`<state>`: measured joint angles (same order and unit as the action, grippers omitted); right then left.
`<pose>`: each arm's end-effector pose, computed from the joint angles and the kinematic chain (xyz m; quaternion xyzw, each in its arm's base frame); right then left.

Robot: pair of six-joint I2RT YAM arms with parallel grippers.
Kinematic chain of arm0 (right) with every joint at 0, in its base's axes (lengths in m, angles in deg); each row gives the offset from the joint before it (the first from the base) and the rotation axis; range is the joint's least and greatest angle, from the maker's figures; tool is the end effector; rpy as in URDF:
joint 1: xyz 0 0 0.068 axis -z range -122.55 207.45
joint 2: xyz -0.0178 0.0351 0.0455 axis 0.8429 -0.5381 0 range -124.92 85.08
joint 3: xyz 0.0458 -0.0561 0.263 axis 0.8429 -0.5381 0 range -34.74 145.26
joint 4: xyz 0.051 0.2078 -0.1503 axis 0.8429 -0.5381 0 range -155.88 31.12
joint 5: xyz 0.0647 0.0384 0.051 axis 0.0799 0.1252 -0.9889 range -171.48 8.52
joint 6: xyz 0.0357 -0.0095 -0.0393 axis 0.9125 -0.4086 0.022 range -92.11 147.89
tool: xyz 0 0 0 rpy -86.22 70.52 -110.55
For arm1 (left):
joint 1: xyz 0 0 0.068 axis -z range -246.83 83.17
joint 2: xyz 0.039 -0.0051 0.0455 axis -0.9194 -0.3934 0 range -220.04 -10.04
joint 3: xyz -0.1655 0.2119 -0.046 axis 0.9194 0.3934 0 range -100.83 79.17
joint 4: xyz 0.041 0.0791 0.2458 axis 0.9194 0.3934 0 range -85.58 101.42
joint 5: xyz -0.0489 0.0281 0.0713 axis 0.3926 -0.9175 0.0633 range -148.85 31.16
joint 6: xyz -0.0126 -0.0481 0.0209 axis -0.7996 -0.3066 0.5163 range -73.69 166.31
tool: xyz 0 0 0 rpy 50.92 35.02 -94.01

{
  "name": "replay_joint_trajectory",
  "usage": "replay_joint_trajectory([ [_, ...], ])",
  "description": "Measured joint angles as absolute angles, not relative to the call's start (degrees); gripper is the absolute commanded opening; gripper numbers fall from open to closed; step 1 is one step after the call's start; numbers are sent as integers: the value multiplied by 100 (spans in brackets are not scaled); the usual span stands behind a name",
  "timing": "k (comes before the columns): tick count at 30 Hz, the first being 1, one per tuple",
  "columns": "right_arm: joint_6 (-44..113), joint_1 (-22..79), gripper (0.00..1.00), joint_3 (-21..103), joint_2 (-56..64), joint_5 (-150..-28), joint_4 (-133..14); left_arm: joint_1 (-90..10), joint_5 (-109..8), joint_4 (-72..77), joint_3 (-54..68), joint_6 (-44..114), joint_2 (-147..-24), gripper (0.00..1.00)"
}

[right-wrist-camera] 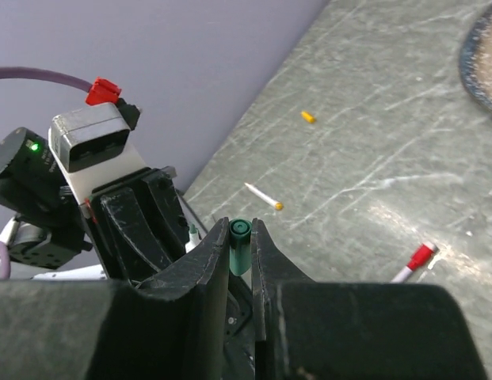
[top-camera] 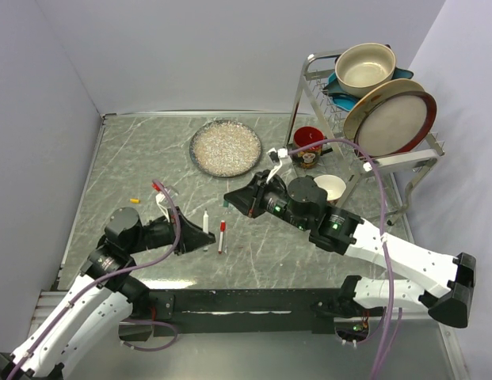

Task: Insert the pens into the pen caps

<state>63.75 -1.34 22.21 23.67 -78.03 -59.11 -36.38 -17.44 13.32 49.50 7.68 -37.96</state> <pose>0.1323 0.2142 0.3771 -0.1261 0.7245 0.4830 0.4754 0.0999 -0.0861 0.2920 0.1833 0.7163 -0.5693 0.3595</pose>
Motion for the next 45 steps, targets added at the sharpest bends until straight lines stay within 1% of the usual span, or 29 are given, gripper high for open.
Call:
replay_joint_trajectory([
  [16,6423,-144,0,2264,2114,-8667,-5098,-3638,-1578,1234,4950,768,-3816,1],
  [27,6442,-144,0,2269,1749,-8689,-4899,-3638,-1525,1236,4961,766,-3814,1],
  [45,6536,-190,0,2271,1735,-8719,-4811,-3638,-1512,1230,4970,766,-3812,1],
])
